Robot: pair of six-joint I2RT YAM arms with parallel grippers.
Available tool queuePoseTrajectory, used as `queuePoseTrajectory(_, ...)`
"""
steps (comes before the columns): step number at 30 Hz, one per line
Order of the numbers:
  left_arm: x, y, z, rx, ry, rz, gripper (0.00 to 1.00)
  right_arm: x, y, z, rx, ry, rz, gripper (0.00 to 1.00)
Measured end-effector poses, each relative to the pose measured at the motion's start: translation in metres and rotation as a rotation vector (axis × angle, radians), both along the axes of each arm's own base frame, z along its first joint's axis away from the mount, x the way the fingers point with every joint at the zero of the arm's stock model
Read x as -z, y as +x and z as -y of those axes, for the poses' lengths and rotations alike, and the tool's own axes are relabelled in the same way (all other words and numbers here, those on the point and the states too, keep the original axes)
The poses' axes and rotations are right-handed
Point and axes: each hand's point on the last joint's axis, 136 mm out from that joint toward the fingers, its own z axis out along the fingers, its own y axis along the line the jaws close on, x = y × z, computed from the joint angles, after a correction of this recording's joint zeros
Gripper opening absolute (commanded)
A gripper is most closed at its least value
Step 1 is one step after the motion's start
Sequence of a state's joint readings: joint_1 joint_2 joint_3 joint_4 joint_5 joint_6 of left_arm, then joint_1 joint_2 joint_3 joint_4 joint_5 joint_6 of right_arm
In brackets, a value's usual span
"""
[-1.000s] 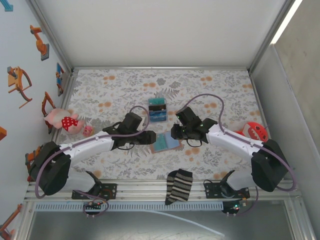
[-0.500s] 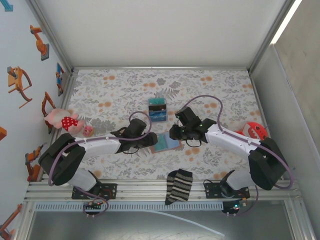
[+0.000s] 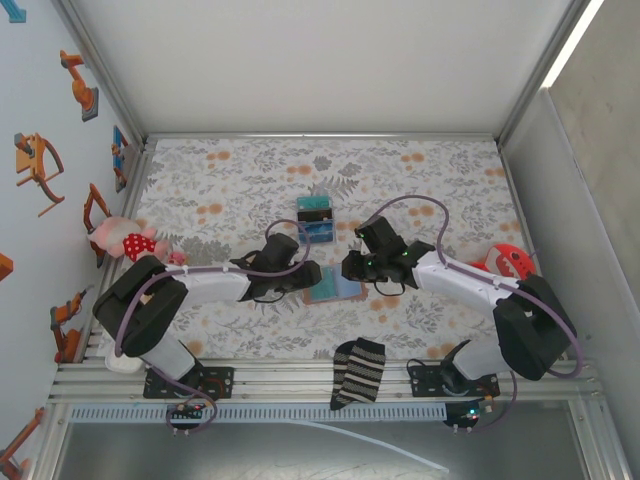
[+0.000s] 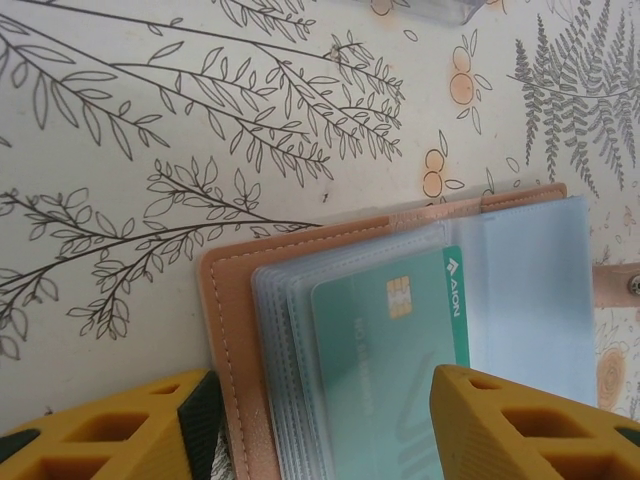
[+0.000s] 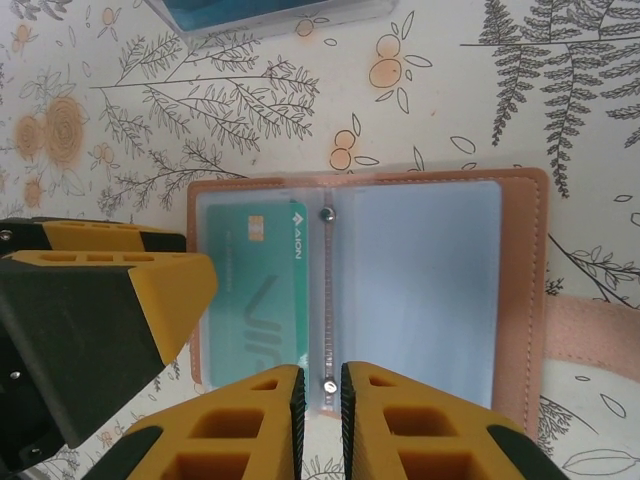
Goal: Take the credit cards out of the card holder
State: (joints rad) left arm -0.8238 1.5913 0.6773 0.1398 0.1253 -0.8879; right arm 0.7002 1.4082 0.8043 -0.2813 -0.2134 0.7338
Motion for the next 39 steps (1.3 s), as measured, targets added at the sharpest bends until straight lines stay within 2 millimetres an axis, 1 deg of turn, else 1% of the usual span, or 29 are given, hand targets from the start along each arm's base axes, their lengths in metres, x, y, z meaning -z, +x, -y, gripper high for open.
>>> queuePoseTrajectory(8,-0.003,0.006,-0.001,0.001,0.008,0.017,0.55,0.003,-0.002,-0.002,0.002,0.042,-0.023,0.19)
queuePoseTrajectory(10,-0.003,0.006,-0.005,0.003,0.037,0.024,0.52,0.004,-0.005,-0.005,-0.004,0.07,-0.035,0.21)
queuePoseTrajectory(14,-0.006,0.007,-0.015,0.007,0.12,0.053,0.51,0.006,-0.009,-0.013,-0.026,0.116,-0.06,0.22)
queuePoseTrajectory(18,-0.007,0.004,-0.016,0.034,0.18,0.072,0.48,0.015,-0.012,-0.018,-0.04,0.13,-0.095,0.22)
queuePoseTrajectory(24,-0.002,-0.008,-0.017,0.075,0.223,0.062,0.45,0.029,-0.014,-0.023,-0.053,0.131,-0.138,0.21)
queuePoseTrajectory(33,0.0,-0.01,-0.018,0.089,0.235,0.06,0.44,0.049,-0.014,-0.024,-0.055,0.124,-0.19,0.21)
queuePoseTrajectory(39,0.005,-0.011,-0.013,0.108,0.242,0.049,0.4,0.049,-0.014,-0.028,-0.064,0.144,-0.196,0.21)
